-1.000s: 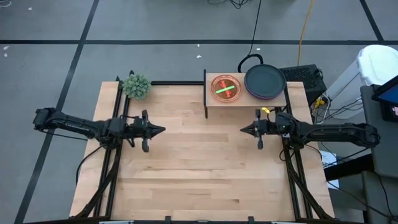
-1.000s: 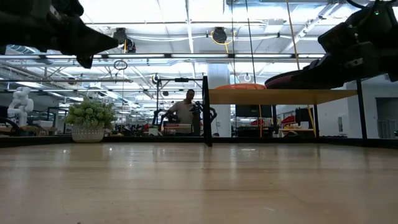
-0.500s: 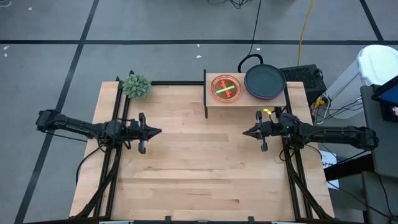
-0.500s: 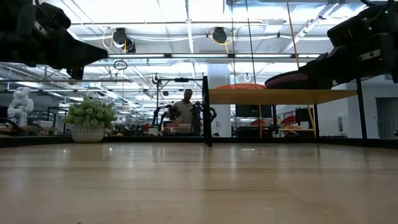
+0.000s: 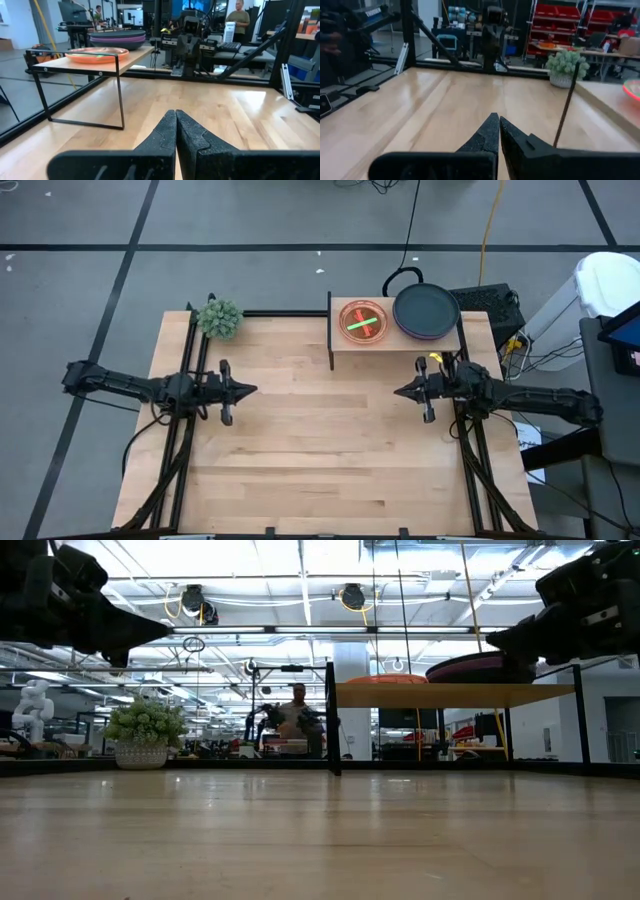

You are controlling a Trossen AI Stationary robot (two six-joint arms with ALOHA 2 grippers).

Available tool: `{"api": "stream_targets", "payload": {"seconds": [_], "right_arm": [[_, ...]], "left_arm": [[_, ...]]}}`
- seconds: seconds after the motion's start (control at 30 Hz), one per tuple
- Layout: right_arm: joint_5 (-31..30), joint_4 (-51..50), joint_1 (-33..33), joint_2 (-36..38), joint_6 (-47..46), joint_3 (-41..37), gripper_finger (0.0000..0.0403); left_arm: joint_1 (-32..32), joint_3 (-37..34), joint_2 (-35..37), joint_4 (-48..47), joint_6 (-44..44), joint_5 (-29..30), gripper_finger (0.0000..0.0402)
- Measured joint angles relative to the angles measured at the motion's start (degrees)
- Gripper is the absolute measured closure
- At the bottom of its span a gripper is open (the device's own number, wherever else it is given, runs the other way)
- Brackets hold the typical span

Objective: Place and stack plates onto a shelf
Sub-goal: Return to Home Position

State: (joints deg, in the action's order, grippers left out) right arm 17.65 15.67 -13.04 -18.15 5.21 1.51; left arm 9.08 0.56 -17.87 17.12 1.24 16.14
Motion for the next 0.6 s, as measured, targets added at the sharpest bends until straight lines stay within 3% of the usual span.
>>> {"api": "stream_targets", "payload": {"seconds": [0.2,0.47,0.6], "right_arm": [[-3.4,-12.4,0.8,4.0,-1.0,3.0,0.0403],[-13.1,-14.1,8.7,8.5,-3.3,3.3,0.0403],[-13.2,-13.4,12.1,9.8,-4.7,1.1,0.0403]], "left_arm": [[0.0,0.0,2.8,-2.4,0.3,0.5,0.0402],[0.0,0.0,3.7,-2.7,-0.1,2.1,0.0402],[0.0,0.0,3.6,-2.8,-0.5,2.4,0.0402]]}}
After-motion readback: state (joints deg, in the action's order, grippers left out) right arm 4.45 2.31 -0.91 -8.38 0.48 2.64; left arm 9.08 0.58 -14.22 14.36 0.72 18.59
